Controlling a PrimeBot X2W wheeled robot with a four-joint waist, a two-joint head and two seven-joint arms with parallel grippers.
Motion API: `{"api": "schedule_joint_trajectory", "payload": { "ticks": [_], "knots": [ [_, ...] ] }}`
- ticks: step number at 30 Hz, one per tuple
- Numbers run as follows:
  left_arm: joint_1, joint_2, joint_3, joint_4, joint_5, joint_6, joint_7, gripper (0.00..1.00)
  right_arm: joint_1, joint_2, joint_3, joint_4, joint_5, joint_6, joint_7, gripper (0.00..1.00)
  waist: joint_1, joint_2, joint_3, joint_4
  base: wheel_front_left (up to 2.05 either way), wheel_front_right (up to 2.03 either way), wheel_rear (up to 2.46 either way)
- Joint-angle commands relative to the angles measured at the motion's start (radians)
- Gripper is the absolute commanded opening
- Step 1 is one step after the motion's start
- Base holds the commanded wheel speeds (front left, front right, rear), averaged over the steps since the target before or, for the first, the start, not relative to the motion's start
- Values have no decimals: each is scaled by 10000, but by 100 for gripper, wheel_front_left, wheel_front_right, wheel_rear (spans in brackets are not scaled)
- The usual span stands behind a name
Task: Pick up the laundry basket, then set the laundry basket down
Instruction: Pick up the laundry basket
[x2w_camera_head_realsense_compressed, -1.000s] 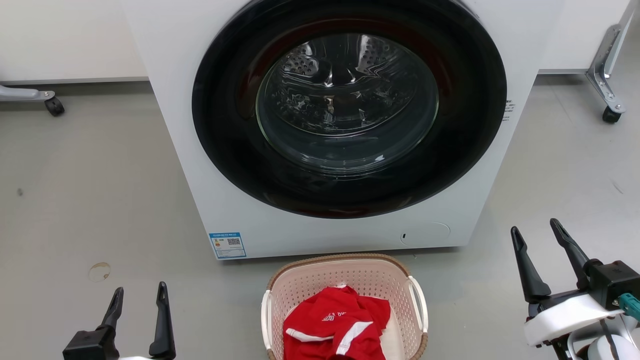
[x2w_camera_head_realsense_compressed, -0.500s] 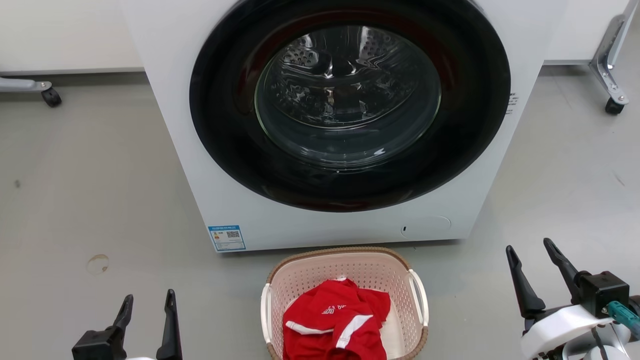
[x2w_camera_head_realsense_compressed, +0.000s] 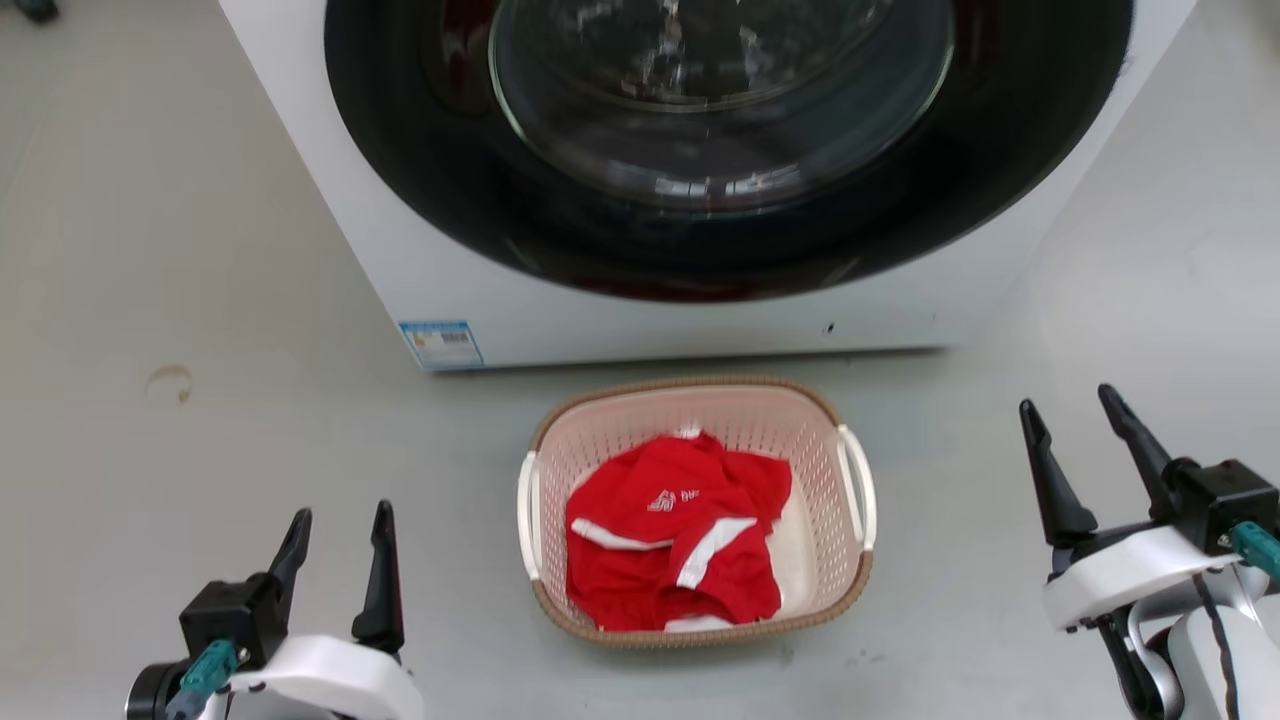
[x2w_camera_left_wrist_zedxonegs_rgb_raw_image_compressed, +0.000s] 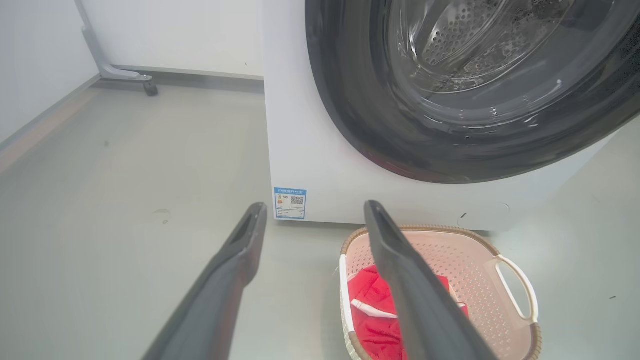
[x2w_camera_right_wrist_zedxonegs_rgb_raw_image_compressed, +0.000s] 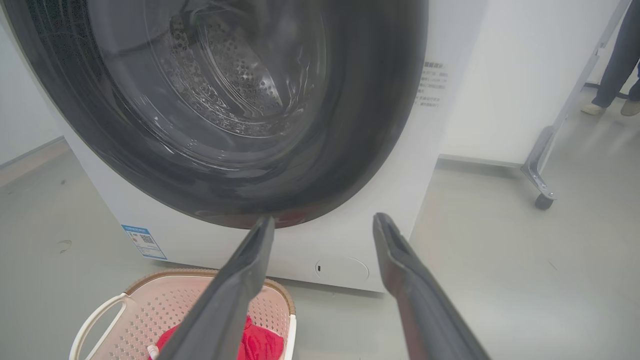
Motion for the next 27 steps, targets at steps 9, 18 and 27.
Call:
{"api": "schedule_joint_trajectory", "payload": {
  "ticks": [9,18,27],
  "knots": [
    [-1643,-273,166,959,-314,-566,-892,100,-638,-221,-108,-310,125,44,-136,100,0,-1,2711,374,0,0,0],
    [-2838,-849,-160,2711,-617,-1557,-1548,100,-792,-221,96,-88,670,44,-136,100,0,-1,4401,702,0,0,0],
    [-4758,-1409,-557,5008,-563,-2535,-1761,100,-1409,-225,-212,488,610,44,-136,100,0,-1,5853,1021,0,0,0]
  ]
}}
